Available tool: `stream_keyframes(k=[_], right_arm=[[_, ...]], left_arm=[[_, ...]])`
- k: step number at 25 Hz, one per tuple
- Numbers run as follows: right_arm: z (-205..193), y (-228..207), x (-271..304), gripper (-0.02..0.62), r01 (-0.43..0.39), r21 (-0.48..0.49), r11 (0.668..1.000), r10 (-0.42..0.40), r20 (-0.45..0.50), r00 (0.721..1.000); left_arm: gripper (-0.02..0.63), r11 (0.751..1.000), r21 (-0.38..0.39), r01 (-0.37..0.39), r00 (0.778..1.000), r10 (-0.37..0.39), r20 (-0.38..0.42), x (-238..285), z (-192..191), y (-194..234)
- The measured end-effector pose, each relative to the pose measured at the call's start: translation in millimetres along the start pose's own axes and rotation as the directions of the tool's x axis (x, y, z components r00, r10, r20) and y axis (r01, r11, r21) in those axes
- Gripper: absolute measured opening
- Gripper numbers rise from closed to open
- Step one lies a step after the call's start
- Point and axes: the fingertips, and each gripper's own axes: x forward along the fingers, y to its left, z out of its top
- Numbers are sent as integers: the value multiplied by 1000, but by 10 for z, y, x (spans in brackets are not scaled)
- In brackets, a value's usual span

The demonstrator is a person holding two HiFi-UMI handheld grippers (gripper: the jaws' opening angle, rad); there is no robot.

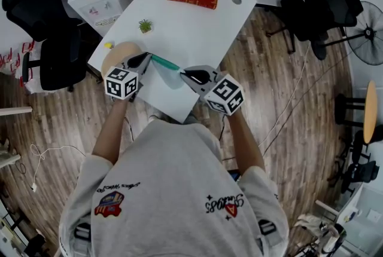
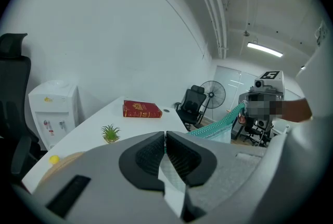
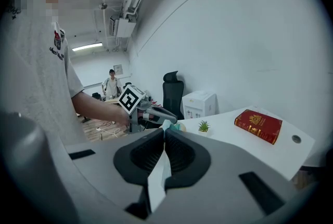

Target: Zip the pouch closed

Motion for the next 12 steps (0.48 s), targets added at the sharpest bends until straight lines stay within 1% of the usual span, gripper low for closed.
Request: stream_keyframes(k=[4, 7, 12], right_arm=[[7, -48, -12, 15, 20, 8, 1000, -20, 11, 1000], [-6, -121, -19, 15, 56, 9, 998, -56, 15, 998], [39, -329, -78, 17, 140, 33, 990, -142, 38, 989]], left_arm=[[9, 1000, 16, 17, 999, -18, 41, -44, 83, -52], [9, 999, 41, -5, 997, 2, 79, -87, 177, -47], [9, 997, 68, -34, 990, 24, 140, -173, 358, -56]])
